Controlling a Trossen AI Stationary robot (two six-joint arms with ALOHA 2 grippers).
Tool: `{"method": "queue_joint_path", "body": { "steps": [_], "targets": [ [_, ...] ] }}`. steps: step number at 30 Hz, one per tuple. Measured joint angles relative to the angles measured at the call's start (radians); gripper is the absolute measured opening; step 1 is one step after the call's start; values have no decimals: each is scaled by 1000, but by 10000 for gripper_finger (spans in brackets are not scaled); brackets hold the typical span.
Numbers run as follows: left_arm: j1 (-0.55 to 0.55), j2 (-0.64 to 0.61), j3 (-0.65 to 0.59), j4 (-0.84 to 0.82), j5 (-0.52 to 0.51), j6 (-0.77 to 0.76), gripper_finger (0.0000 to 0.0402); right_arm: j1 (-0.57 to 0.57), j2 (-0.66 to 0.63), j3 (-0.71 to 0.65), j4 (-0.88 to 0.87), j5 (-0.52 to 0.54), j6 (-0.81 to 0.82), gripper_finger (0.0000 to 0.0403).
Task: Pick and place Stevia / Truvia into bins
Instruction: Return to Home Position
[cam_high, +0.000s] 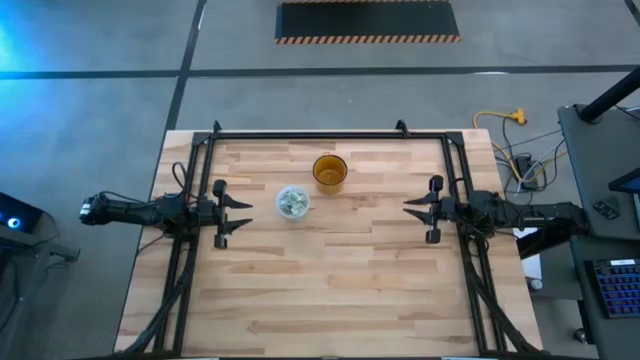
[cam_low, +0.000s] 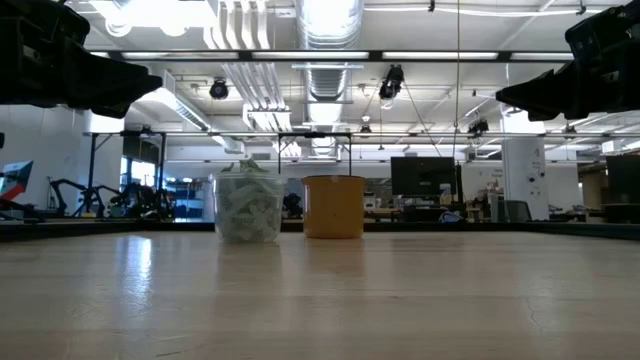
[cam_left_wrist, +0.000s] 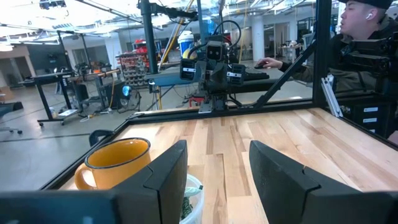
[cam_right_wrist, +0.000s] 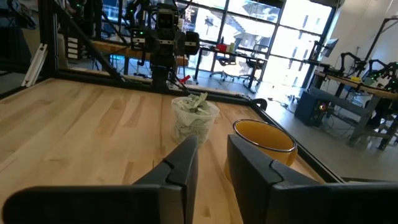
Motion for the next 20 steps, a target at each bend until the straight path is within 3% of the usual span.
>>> {"method": "queue_joint_path", "body": {
  "steps": [20],
  "targets": [
    [0,0,0,0,0,0,158,0,0,0,0,0,0,84]
  ]
}}
